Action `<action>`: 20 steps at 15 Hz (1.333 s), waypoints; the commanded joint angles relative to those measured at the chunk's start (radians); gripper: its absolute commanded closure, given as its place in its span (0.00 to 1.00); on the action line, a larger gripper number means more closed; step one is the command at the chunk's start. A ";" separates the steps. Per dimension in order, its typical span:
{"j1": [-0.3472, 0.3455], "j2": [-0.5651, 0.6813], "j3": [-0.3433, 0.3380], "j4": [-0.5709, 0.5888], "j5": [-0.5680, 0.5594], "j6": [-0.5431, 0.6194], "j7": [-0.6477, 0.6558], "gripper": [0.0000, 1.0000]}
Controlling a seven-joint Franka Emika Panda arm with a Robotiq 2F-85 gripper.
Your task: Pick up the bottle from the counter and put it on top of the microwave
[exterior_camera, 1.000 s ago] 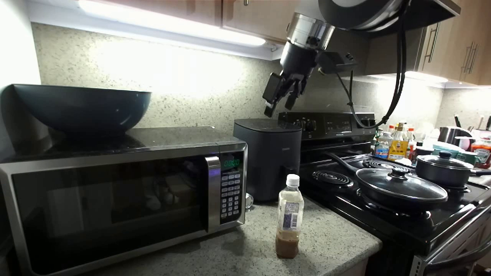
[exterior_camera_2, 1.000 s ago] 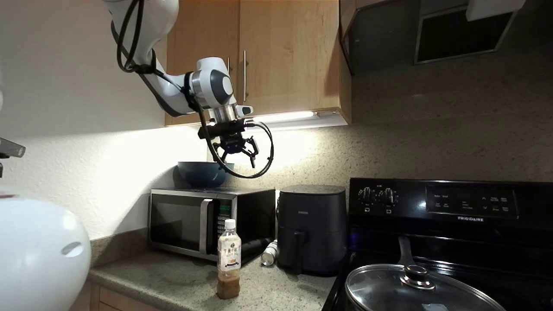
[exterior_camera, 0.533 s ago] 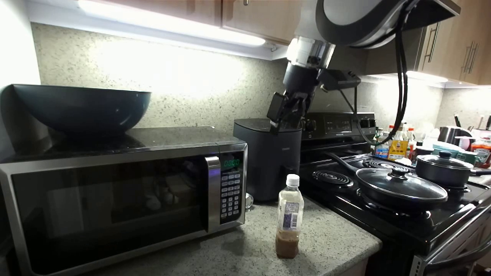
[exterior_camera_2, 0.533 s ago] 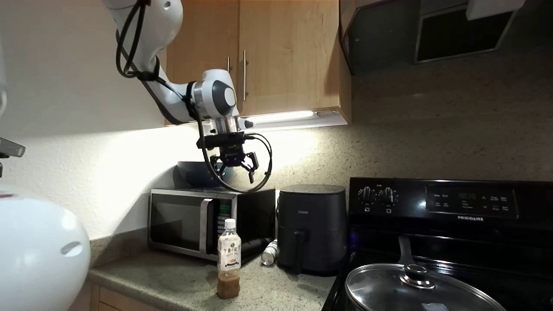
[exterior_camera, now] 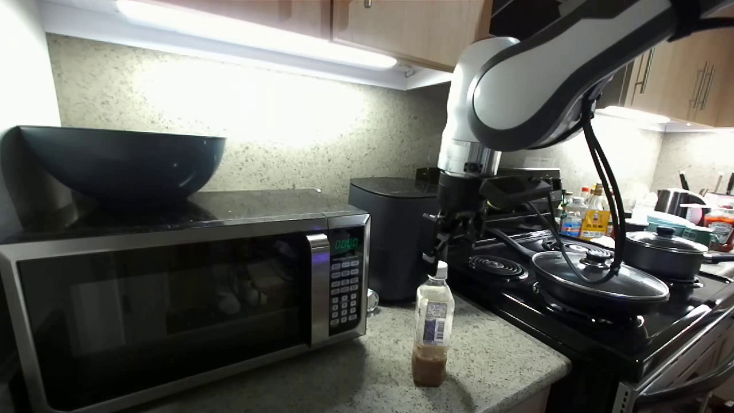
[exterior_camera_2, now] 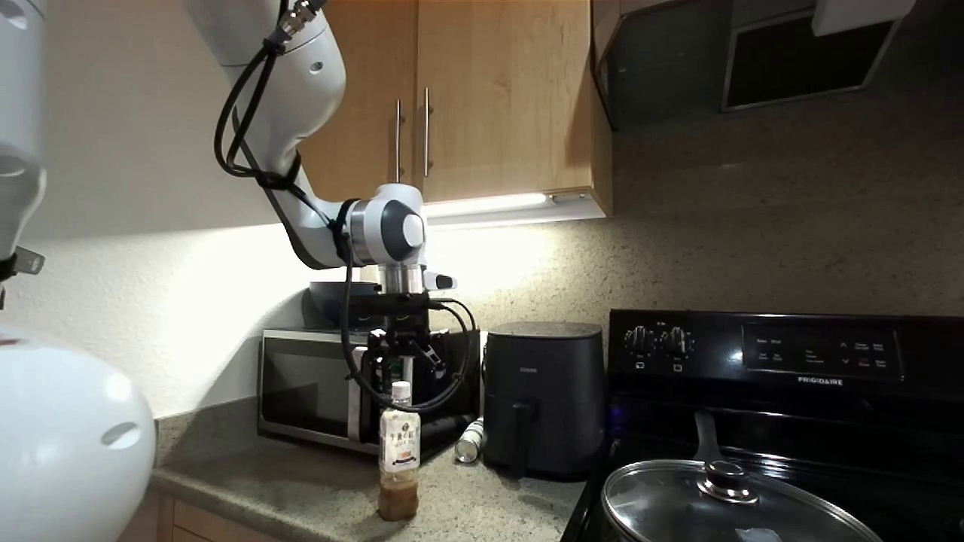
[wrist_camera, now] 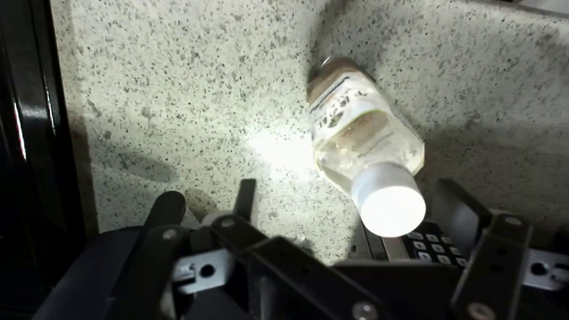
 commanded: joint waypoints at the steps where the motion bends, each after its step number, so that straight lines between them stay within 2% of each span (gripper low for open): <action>1: -0.005 0.003 0.004 0.002 0.001 -0.001 0.003 0.00; 4: -0.004 0.005 0.004 0.004 0.002 -0.003 -0.005 0.00; 12: 0.016 0.076 0.018 0.023 0.036 -0.007 -0.137 0.00; 13: 0.015 0.085 0.017 0.025 0.038 -0.007 -0.156 0.10; 14: 0.013 0.092 0.016 0.028 0.044 -0.007 -0.184 0.26; 18: 0.006 0.111 0.015 0.038 0.062 0.000 -0.301 0.53; 20: 0.000 0.114 0.012 0.043 0.078 0.002 -0.366 0.58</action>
